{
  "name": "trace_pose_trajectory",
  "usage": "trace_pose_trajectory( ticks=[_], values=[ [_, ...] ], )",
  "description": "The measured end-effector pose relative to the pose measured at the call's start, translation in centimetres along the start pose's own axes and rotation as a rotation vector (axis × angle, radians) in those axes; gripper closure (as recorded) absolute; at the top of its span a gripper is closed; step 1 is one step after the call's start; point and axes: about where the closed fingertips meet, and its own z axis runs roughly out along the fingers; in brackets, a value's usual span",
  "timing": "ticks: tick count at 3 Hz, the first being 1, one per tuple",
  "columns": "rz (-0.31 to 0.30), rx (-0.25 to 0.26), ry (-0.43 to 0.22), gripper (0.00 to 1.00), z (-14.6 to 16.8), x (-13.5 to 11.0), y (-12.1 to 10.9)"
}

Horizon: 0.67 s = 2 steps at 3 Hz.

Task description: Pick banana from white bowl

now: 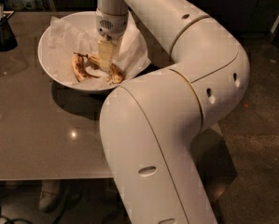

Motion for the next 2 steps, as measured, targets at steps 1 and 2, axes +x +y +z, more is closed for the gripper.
trace_pose_trajectory(
  ticks=[1, 2],
  values=[
    [0.000, -0.012, 0.000, 0.47, 0.46, -0.14, -0.04],
    [-0.001, -0.026, -0.005, 0.47, 0.82, -0.26, -0.05]
  ],
)
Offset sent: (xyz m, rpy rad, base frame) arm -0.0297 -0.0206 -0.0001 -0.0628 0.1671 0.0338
